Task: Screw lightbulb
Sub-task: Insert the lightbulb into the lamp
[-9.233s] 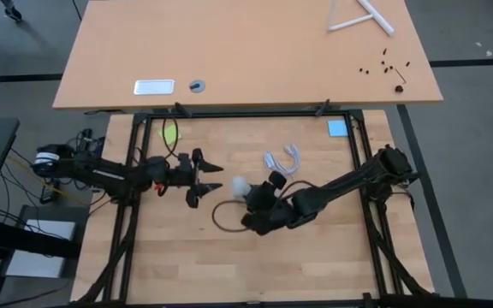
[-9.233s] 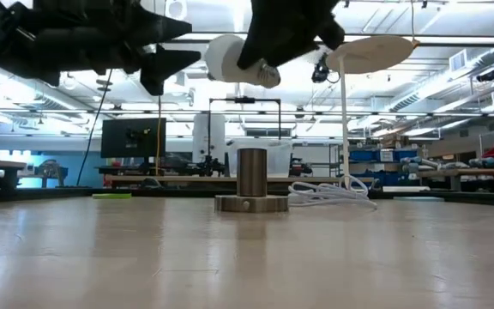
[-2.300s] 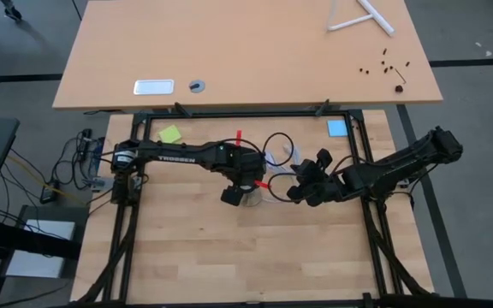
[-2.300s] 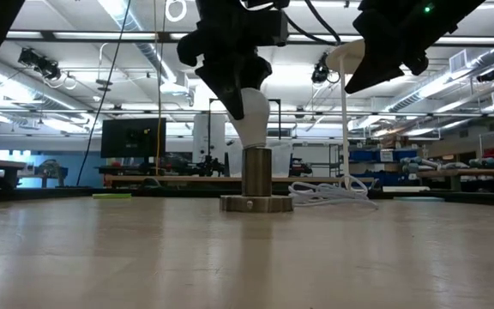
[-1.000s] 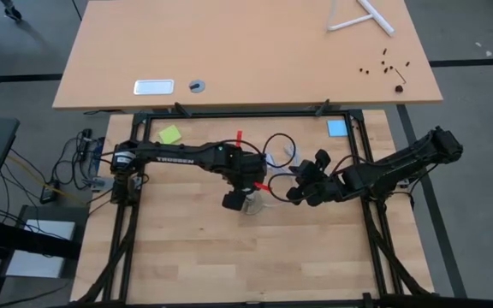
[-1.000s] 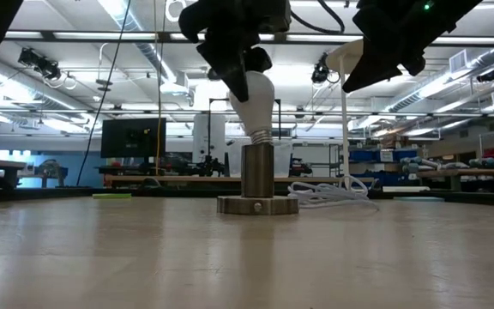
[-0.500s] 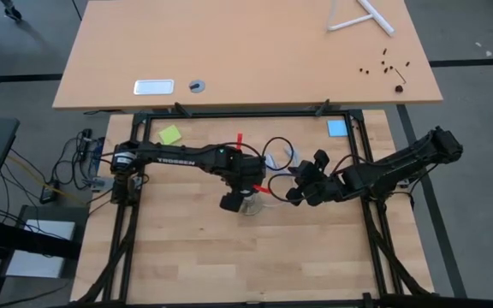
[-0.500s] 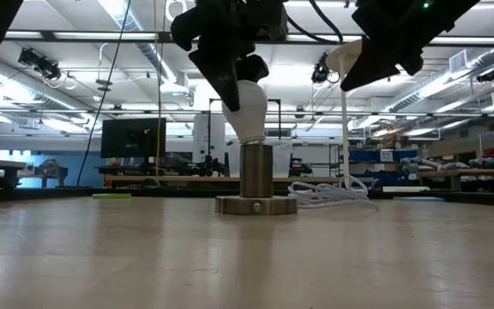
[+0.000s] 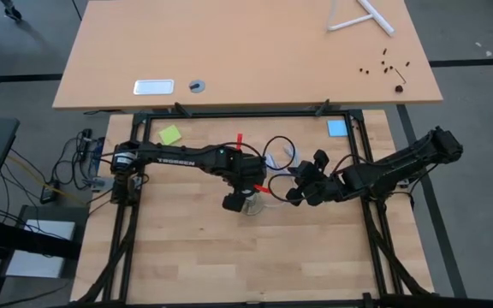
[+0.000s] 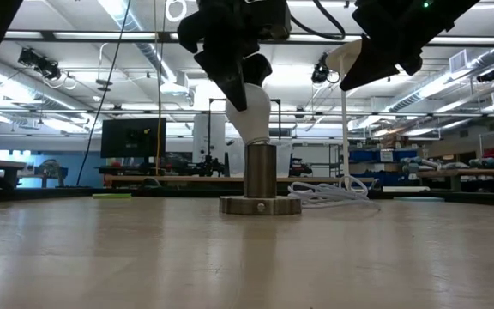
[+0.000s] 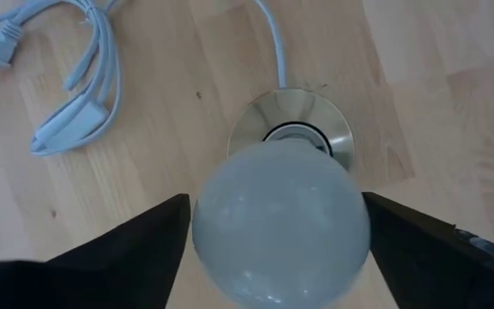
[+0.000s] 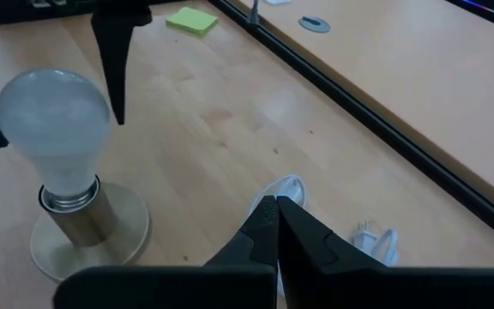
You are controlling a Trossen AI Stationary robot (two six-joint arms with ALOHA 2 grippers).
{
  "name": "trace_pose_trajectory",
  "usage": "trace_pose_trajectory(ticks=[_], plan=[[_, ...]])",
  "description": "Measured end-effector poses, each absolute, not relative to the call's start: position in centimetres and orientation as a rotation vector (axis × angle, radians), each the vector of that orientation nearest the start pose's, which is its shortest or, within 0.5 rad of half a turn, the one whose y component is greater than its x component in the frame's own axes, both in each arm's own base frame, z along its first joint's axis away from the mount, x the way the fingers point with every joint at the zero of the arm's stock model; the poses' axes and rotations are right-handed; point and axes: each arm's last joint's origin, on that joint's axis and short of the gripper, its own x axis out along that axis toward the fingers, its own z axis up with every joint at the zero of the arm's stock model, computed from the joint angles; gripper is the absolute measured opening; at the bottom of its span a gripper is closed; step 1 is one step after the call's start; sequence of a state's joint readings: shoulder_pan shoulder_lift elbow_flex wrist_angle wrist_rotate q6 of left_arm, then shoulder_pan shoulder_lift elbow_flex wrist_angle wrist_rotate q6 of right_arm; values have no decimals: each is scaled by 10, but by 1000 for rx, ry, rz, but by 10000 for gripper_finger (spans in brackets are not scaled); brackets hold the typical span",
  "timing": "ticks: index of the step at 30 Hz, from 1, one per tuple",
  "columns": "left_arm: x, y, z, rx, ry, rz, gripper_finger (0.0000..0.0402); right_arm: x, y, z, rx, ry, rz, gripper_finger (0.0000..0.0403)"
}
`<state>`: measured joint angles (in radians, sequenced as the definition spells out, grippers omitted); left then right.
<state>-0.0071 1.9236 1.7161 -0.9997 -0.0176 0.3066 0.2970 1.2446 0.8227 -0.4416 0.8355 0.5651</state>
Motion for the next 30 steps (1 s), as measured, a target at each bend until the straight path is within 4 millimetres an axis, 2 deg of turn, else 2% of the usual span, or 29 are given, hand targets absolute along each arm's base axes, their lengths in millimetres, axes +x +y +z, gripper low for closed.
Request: trace_pose_trajectory(ticks=[6, 11, 20, 25, 30], plan=[[398, -2, 269, 289, 1201, -167, 370, 236, 50, 242, 61, 564, -679, 9], [397, -2, 274, 290, 1206, -166, 374, 236, 50, 242, 61, 564, -679, 9], [400, -3, 302, 295, 1144, -156, 374, 236, 50, 242, 51, 570, -672, 9], [396, -3, 315, 282, 1116, -177, 360, 236, 50, 241, 51, 577, -661, 9], [389, -3, 332, 283, 1049, -174, 318, 236, 51, 241, 48, 579, -659, 9]])
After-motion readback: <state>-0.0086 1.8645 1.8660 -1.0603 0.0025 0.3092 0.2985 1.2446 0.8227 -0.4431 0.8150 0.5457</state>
